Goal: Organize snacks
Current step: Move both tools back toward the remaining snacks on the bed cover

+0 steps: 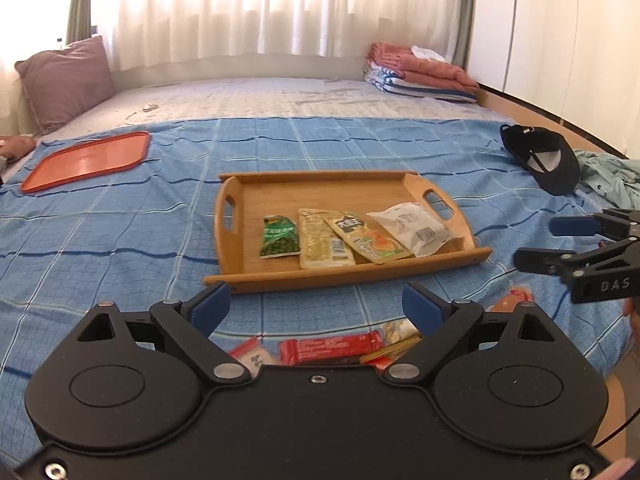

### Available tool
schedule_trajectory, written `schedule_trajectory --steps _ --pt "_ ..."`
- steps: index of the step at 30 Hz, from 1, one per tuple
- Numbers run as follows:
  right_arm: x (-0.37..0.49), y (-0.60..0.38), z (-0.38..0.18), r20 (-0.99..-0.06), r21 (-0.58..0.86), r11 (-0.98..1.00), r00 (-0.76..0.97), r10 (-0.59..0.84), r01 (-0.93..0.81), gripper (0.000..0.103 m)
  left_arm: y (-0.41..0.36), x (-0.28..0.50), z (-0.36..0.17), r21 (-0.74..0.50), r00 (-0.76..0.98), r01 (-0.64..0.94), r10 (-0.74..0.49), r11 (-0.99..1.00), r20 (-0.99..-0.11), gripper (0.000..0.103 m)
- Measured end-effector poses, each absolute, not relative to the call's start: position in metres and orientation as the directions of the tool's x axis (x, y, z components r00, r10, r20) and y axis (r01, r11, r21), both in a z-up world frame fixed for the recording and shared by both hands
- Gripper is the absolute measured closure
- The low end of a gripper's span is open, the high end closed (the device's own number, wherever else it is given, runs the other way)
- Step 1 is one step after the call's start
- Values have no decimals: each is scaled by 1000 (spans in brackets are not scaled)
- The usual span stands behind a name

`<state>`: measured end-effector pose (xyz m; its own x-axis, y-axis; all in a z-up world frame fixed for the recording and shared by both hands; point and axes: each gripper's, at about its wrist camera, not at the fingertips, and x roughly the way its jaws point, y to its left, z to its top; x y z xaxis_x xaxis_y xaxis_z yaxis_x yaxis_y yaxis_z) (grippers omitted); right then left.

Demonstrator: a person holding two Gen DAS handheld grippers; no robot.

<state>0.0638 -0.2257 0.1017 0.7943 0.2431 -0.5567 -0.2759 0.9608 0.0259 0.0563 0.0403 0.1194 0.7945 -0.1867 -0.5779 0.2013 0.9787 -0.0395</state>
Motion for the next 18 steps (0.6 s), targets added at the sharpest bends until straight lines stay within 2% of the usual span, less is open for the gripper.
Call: schedule_trajectory --steps 18 --pt "37 -265 31 -590 8 986 795 139 -166 3 51 36 47 -8 831 108 -95 994 -549 9"
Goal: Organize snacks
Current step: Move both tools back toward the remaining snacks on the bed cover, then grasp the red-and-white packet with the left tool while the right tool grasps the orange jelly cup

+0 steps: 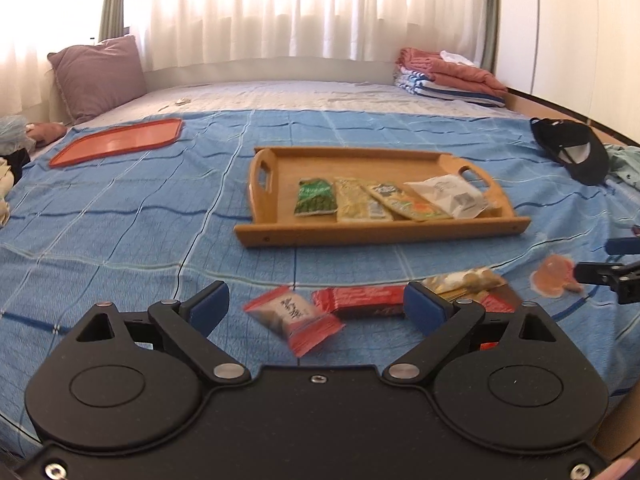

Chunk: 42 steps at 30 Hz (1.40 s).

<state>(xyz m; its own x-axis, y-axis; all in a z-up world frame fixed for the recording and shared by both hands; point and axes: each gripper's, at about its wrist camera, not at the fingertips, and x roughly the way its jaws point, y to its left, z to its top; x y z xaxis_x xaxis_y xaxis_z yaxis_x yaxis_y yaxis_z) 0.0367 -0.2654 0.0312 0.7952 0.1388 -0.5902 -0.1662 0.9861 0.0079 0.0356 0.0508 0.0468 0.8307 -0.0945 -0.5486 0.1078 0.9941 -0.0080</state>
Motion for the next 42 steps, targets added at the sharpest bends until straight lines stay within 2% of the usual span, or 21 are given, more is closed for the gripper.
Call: schedule_trajectory --steps 11,14,15,18,19,24,26,28,31,35,37,39,40,41,42 --pt "35 -263 1 -587 -15 990 802 108 -144 1 47 48 12 14 841 45 -31 999 -540 11" --pt "37 -257 0 -576 -33 987 810 109 -157 1 45 51 6 10 838 34 -23 999 -545 15" --pt "37 -255 -1 -571 -37 986 813 114 -164 2 45 52 4 7 835 35 -25 999 -550 21" --pt "40 -248 -1 -559 -54 982 820 119 -179 5 45 58 -1 10 817 37 -24 999 -576 43" --pt "41 -246 -1 -556 -58 982 823 119 -181 8 45 61 -3 6 809 31 -21 1000 -587 45" --pt "48 -241 -4 -562 -59 979 817 128 -193 16 50 67 -7 -31 804 22 -36 999 -594 46" --pt "50 -239 -6 -569 -67 979 814 121 -192 26 51 68 -7 -38 806 18 -37 999 -590 46" --pt "52 -238 -7 -574 -78 979 811 112 -191 30 52 70 -5 -54 812 6 -36 999 -583 46" --pt "53 -238 -9 -579 -71 979 807 115 -191 32 53 73 -3 -66 822 -9 -30 998 -569 46" --pt "54 -235 -10 -583 -94 975 805 110 -201 42 52 80 -6 -63 814 -17 -23 998 -581 46" --pt "53 -233 -10 -586 -105 971 803 114 -215 43 53 82 -7 -75 806 -5 -40 997 -590 61" --pt "54 -231 -11 -587 -114 968 802 114 -222 43 52 82 -7 -76 800 14 -57 997 -597 64" --pt "55 -230 -11 -588 -113 968 800 116 -223 44 51 81 -6 -73 800 17 -57 997 -598 72" --pt "56 -230 -12 -591 -108 969 798 117 -222 54 51 80 -5 -69 800 19 -57 997 -598 79" --pt "56 -231 -11 -592 -101 970 797 119 -220 54 51 78 -4 -67 798 28 -63 997 -599 79"
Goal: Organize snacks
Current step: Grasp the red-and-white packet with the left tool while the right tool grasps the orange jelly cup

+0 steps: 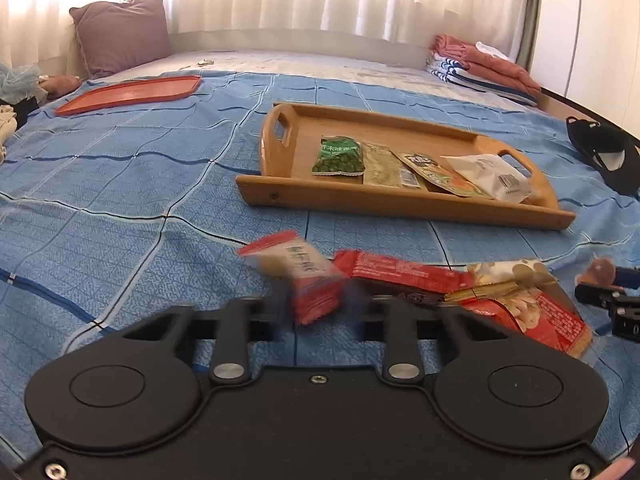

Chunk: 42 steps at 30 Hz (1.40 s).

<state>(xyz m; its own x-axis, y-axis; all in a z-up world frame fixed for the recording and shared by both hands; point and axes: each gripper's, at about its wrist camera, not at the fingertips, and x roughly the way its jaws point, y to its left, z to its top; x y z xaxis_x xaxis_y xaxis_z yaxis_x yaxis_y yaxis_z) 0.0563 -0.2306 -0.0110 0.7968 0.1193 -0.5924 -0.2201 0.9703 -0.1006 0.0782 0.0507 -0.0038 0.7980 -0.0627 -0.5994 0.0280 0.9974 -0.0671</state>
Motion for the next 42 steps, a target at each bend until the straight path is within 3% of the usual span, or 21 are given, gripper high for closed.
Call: schedule_trajectory --steps 3,14,15,18,19,27,30,35,40,41,42 --pt "54 -232 -7 -588 -79 975 799 125 -210 64 50 71 0 -69 794 52 -83 996 -602 81" --pt "37 -232 9 -570 -4 973 800 188 -232 64 43 34 16 -62 788 135 -145 989 -599 79" --pt "36 -232 10 -567 -3 972 801 190 -233 64 43 33 16 -53 790 133 -138 990 -598 76" --pt "37 -232 11 -566 -4 974 803 186 -229 64 40 31 15 -9 811 70 -62 997 -582 51" --pt "37 -232 10 -567 -2 975 803 183 -224 63 39 32 13 -1 814 54 -44 999 -579 51" --pt "31 -231 4 -566 22 981 807 172 -194 63 20 51 -1 -3 803 -60 46 998 -594 51" --pt "29 -228 5 -556 0 980 815 163 -197 64 16 58 -8 14 794 -89 79 996 -602 67" --pt "31 -227 2 -562 -7 981 812 157 -194 63 19 55 -7 -2 793 -39 29 999 -608 71" --pt "36 -229 -10 -588 20 984 794 156 -178 53 21 48 -4 7 792 -5 8 1000 -610 72" --pt "36 -229 -11 -590 26 983 791 162 -181 61 21 47 -2 5 791 -1 3 1000 -611 72" --pt "35 -228 -11 -587 21 983 794 158 -180 62 22 47 -1 2 791 3 -1 1000 -612 72"
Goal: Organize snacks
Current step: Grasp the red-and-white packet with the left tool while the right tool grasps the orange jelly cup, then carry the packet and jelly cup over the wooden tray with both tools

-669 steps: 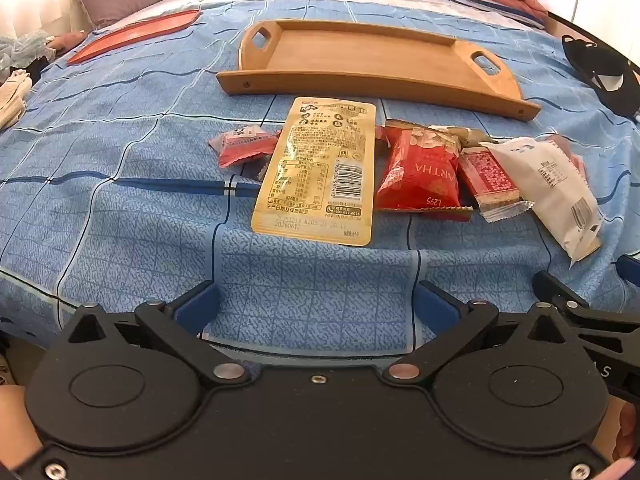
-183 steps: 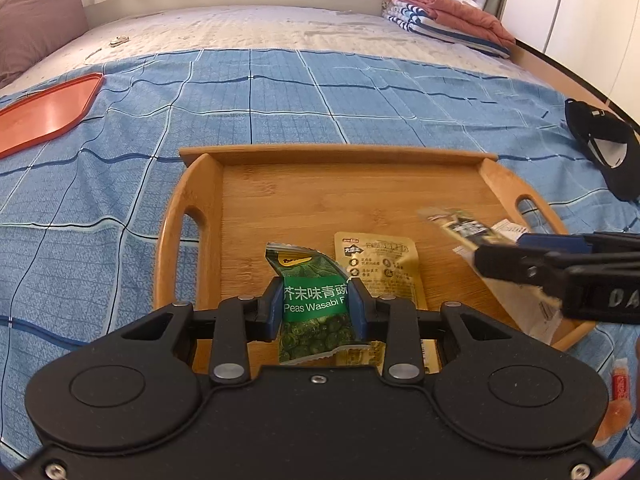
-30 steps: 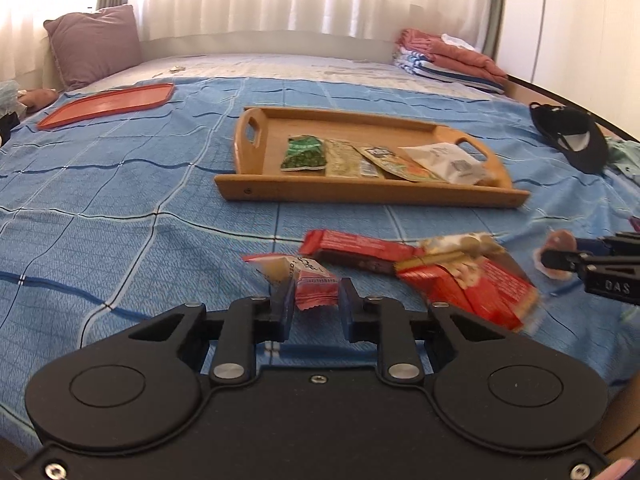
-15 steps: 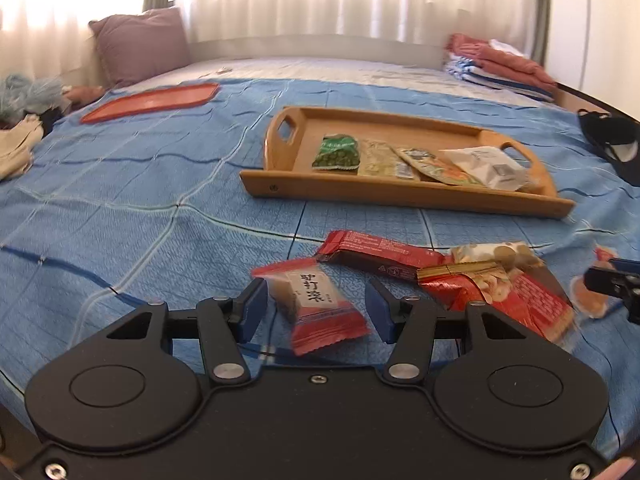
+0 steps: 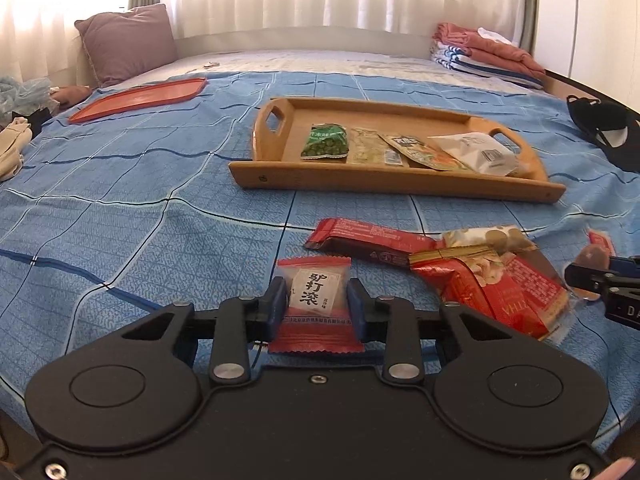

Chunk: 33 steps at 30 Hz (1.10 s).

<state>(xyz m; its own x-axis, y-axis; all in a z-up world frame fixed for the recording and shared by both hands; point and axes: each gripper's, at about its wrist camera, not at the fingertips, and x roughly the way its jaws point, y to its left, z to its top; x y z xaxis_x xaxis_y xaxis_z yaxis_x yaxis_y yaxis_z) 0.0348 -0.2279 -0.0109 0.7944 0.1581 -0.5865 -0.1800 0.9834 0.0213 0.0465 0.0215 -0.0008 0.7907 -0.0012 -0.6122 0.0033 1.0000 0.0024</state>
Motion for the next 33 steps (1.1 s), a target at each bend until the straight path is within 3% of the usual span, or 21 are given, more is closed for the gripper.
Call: schedule_trajectory --steps 17,33 --pt "50 -240 39 -532 146 976 819 216 -162 62 30 64 59 -41 811 72 -82 997 -579 72" --pt "119 -245 90 -513 184 972 829 224 -148 62 28 149 119 -81 810 103 -131 991 -572 72"
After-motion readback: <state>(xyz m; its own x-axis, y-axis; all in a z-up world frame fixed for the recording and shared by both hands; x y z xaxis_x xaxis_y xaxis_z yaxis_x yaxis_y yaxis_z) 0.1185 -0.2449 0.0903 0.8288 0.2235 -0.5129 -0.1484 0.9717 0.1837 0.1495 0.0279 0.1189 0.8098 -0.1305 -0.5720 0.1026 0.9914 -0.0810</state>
